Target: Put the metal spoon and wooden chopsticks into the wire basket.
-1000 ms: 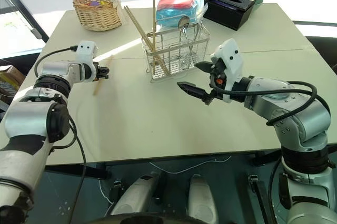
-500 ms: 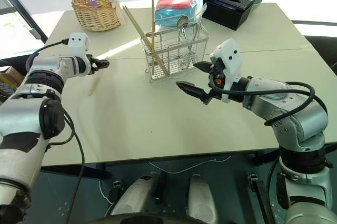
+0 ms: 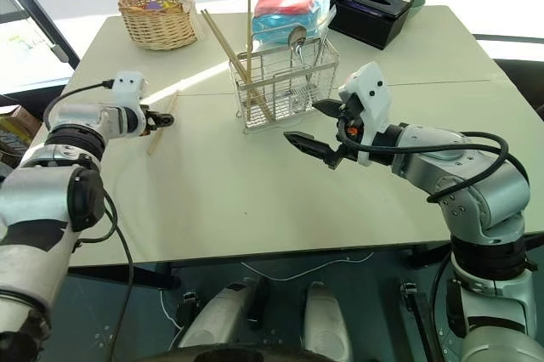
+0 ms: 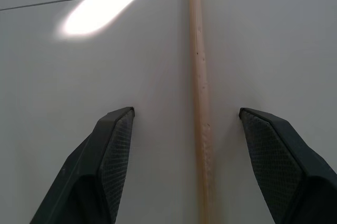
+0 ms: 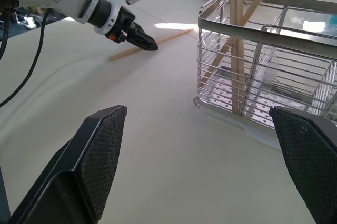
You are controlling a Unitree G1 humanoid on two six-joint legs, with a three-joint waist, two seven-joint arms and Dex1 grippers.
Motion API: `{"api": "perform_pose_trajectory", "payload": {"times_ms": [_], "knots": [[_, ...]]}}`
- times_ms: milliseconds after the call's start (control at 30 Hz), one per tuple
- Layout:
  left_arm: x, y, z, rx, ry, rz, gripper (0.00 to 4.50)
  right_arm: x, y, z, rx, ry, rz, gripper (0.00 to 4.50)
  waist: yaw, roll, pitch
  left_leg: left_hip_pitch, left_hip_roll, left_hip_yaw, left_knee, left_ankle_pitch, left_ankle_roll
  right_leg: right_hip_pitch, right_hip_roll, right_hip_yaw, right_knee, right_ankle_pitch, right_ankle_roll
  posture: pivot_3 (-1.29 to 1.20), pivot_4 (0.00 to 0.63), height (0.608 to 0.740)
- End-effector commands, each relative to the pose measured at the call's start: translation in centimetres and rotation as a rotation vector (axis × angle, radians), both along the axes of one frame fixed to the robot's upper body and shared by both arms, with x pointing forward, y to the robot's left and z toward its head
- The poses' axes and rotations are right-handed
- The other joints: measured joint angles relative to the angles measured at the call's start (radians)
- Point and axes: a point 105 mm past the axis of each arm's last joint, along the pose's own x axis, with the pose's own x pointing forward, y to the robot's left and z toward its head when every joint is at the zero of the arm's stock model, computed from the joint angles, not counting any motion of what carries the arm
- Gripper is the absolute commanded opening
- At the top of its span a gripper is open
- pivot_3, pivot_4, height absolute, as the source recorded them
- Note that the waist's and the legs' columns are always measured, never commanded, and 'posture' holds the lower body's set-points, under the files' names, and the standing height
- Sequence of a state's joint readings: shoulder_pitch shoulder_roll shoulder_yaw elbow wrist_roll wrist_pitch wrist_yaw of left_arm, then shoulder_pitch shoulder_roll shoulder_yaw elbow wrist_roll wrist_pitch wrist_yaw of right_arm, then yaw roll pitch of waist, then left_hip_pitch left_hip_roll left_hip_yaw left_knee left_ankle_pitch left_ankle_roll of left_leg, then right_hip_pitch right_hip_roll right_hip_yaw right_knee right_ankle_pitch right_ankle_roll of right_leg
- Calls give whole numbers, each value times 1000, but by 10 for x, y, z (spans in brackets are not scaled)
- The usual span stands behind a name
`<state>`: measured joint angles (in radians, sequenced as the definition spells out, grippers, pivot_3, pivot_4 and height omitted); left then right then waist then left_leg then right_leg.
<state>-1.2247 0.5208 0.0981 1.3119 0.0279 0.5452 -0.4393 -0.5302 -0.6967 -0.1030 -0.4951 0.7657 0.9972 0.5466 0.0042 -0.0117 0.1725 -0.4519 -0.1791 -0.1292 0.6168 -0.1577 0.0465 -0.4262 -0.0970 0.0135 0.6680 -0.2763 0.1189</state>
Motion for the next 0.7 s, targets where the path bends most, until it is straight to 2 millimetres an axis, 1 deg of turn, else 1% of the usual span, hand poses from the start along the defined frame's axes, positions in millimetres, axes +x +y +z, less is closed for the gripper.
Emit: {"api": "perform_pose_trajectory", "payload": {"times_ms": [33, 200, 233, 300, 467, 600, 700], "knots": [[0, 4, 5, 16, -7, 15, 3358, -3, 1, 13, 14, -51, 8, 4500, 0, 0, 0, 0, 0, 0, 0, 0, 0, 0, 0, 0, 0, 0, 0, 0, 150, 725], [-1, 5, 4, 6, -1, 23, 3358, -3, 1, 13, 16, -49, 6, 4500, -1, 0, 0, 0, 0, 0, 0, 0, 0, 0, 0, 0, 0, 0, 0, 0, 150, 725], [0, 5, 4, 3, -5, 25, 3121, -2, 1, 13, 16, -49, 4, 4500, -1, 0, 0, 0, 0, 0, 0, 0, 0, 0, 0, 0, 0, 0, 0, 0, 150, 725], [0, 5, 6, -2, -13, 23, 2572, -2, 0, 13, 17, -50, 2, 4500, -1, 0, 0, 0, 0, 0, 0, 0, 0, 0, 0, 0, 0, 0, 0, 0, 150, 725], [2, 2, 11, -11, -24, 15, 19, -2, 0, 12, 11, -45, 5, 4500, 0, 0, 0, 0, 0, 0, 0, 0, 0, 0, 0, 0, 0, 0, 0, 0, 150, 725], [5, -1, 17, -16, -40, 9, 19, -3, 0, 12, 5, -41, 9, 4500, 0, 0, 0, 0, 0, 0, 0, 0, 0, 0, 0, 0, 0, 0, 0, 0, 150, 725], [10, -7, 30, -40, -87, -4, 19, -3, -1, 11, -1, -37, 13, 4500, 1, 0, 0, 0, 0, 0, 0, 0, 0, 0, 0, 0, 0, 0, 0, 0, 150, 725]]}}
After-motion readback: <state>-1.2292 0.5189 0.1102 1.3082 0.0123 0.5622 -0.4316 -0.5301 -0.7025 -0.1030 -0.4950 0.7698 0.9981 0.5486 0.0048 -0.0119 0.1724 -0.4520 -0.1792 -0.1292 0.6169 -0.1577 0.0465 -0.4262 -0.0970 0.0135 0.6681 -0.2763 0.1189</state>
